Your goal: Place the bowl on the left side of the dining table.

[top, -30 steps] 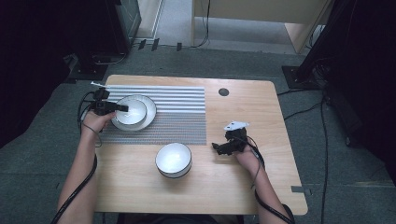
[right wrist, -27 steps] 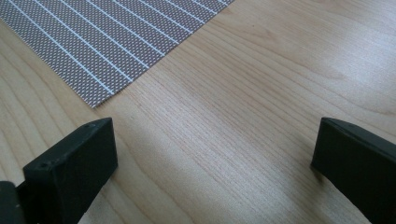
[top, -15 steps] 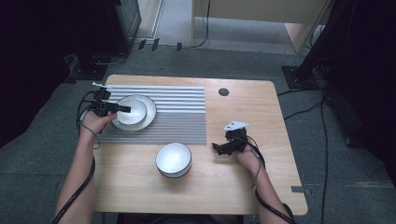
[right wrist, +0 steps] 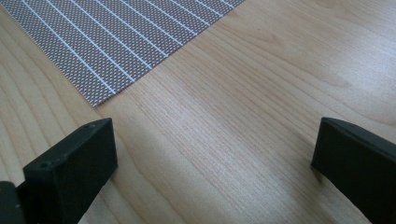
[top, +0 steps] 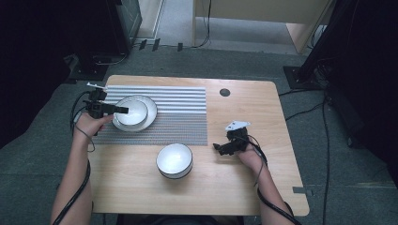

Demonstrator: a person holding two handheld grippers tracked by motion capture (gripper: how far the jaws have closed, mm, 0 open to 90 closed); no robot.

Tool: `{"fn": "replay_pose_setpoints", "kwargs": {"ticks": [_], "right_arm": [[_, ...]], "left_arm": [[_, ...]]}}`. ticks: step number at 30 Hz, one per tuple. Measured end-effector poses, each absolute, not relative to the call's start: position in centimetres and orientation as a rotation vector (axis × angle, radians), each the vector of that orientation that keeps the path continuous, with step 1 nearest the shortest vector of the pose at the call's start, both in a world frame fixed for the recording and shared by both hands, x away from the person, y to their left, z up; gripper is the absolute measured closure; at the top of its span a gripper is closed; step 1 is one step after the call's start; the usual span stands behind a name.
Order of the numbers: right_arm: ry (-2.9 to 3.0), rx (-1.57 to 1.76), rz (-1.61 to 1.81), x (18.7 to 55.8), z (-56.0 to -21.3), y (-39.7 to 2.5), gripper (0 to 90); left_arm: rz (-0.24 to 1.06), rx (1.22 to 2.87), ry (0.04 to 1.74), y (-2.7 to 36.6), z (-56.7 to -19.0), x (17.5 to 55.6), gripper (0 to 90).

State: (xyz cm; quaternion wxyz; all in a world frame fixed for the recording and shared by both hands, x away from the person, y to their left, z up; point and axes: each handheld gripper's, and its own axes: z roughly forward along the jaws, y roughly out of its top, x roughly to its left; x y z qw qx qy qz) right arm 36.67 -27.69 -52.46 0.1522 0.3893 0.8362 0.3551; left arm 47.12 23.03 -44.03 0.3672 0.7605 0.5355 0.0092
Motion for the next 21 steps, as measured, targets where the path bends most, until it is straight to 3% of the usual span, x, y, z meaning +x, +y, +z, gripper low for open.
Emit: {"fn": "replay_pose_setpoints", "kwargs": {"ticks": [21], "right_arm": [[2.417,1.095,1.026,37.2,-52.5,-27.8,0.0]], "left_arm": [[-0.006,1.968,1.327,22.9,-41.3,44.7,36.9]]}}
